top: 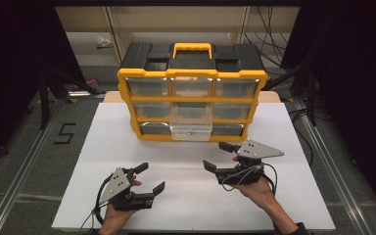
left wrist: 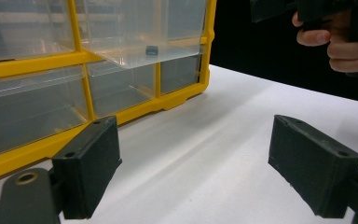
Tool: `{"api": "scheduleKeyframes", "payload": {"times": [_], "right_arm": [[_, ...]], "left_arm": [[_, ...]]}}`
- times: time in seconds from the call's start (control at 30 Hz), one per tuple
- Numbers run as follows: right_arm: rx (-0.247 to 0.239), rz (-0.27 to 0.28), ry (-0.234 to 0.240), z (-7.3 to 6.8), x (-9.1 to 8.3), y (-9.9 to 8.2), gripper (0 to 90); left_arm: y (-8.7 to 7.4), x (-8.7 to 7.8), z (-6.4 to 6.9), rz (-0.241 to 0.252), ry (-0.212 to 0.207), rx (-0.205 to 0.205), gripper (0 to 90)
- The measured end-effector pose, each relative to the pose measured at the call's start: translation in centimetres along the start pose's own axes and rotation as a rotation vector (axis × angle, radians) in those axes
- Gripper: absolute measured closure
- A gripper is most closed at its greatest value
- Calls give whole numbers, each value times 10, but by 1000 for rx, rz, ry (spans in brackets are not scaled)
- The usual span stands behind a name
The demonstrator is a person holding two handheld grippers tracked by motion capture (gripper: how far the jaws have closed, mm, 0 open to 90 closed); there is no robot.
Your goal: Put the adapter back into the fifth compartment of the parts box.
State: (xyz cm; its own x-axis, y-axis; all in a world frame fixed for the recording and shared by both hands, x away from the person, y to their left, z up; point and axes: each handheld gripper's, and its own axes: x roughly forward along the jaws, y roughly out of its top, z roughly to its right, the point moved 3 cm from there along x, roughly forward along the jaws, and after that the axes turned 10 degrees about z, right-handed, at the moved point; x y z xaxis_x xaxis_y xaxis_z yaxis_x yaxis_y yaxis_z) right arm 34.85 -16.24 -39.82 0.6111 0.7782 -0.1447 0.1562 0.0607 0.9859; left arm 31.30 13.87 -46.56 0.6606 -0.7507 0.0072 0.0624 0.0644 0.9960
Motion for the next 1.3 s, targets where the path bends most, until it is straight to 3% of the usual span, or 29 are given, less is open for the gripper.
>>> {"api": "scheduleKeyframes", "payload": {"times": [0.37, 1.3], "right_arm": [[21, -8, -16, 1, -12, -22, 200], [30, 10, -50, -3, -37, -49, 198]], "left_arm": [[0, 0, 0, -3, -6, 3, 162], [-1, 1, 0, -10, -17, -7, 162]]}}
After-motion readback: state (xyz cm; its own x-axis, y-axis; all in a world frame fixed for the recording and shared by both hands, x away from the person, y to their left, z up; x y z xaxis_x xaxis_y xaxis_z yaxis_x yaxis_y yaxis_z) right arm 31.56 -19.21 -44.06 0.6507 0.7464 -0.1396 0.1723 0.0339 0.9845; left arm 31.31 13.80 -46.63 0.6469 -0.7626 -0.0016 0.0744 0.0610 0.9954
